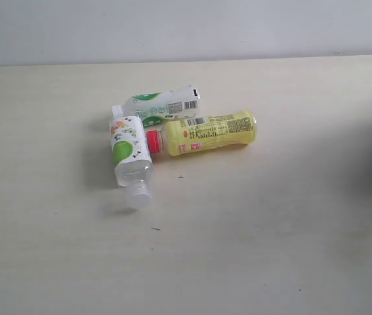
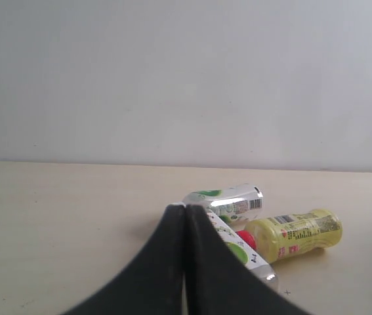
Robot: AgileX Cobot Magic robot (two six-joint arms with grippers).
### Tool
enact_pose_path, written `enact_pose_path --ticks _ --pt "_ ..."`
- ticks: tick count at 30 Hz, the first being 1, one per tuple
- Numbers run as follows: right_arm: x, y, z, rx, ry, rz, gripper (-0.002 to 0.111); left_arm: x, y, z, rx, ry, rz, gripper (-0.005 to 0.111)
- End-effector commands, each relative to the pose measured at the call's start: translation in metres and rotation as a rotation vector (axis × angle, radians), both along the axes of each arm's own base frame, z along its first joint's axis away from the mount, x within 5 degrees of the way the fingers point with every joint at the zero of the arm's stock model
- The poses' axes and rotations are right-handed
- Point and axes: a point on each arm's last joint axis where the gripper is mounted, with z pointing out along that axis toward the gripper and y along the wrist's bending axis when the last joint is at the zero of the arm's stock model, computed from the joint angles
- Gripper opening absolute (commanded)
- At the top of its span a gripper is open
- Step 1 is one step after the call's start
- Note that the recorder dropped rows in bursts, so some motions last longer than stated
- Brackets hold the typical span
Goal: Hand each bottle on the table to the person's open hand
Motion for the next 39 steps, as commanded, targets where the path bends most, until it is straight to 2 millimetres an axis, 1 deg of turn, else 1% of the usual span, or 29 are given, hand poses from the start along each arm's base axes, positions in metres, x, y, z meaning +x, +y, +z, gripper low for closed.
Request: enact_pose_path --ticks 1,10,39 --pt "-0.0005 0.0002 0.0014 0.009 -0.025 0.001 0.0 -0.0005 0.0002 0.0003 -0.006 -0.005 0.002 0.0" --pt "0.0015 0.0013 -0.0021 0.013 -0.02 0.003 0.0 -0.0005 0.0002 0.0003 -0.006 -0.005 0.002 0.0" --pt "0.001 0.0024 -0.0018 0.032 -0.015 0.014 0.0 -0.0005 0.0002 0.0003 -0.006 -0.005 0.002 0.0"
